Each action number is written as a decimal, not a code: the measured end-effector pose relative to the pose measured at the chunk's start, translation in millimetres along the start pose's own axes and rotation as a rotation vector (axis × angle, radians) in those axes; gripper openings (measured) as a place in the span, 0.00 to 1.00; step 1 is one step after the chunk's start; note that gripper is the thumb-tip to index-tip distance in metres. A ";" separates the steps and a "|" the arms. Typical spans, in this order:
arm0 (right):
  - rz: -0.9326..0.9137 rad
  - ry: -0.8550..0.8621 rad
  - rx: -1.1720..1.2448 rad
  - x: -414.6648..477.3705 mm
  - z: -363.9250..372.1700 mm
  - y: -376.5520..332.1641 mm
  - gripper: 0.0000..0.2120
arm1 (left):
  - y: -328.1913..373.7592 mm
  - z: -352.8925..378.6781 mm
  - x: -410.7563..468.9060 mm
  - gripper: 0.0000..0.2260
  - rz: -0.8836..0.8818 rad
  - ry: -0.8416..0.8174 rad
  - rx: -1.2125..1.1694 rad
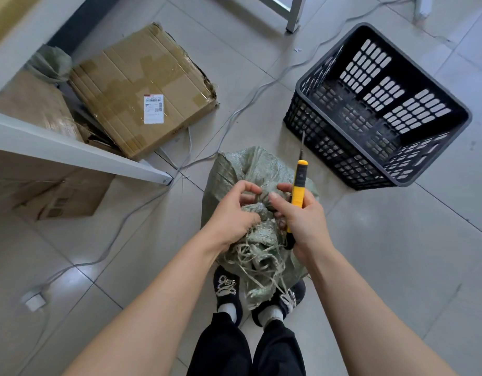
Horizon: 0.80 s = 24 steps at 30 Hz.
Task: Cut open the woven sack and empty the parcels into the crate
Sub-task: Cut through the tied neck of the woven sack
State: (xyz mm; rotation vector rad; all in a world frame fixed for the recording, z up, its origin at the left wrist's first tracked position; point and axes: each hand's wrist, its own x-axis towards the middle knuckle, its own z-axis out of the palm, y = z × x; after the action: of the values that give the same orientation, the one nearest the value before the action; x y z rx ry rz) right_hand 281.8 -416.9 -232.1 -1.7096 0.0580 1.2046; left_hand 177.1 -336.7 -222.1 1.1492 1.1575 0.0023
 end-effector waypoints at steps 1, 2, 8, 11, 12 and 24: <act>-0.004 0.024 -0.033 2.1 0.7 -0.2 0.11 | -0.7 -1.0 -1.0 0.23 0.024 -0.025 -0.035; -0.002 0.051 -0.049 4.0 1.6 -0.6 0.11 | -0.5 -1.9 -2.4 0.23 0.047 -0.047 -0.050; -0.036 0.156 -0.164 12.8 8.4 -5.1 0.10 | -10.3 -5.7 2.8 0.20 0.091 -0.022 -0.003; -0.022 0.153 -0.171 14.9 11.7 -8.0 0.10 | -6.6 -1.3 5.9 0.09 0.143 0.111 0.237; -0.022 0.147 -0.174 14.9 12.2 -9.3 0.09 | -5.8 -0.8 5.9 0.08 0.155 0.117 0.256; 0.005 0.105 -0.021 3.3 2.6 -10.5 0.09 | -5.6 -16.0 9.7 0.22 0.198 -0.199 0.234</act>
State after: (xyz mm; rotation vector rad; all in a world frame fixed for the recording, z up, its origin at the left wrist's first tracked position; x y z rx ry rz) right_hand 287.3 -408.3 -227.2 -1.7911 0.1136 1.1226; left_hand 167.3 -322.9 -232.0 1.4342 0.8804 -0.0950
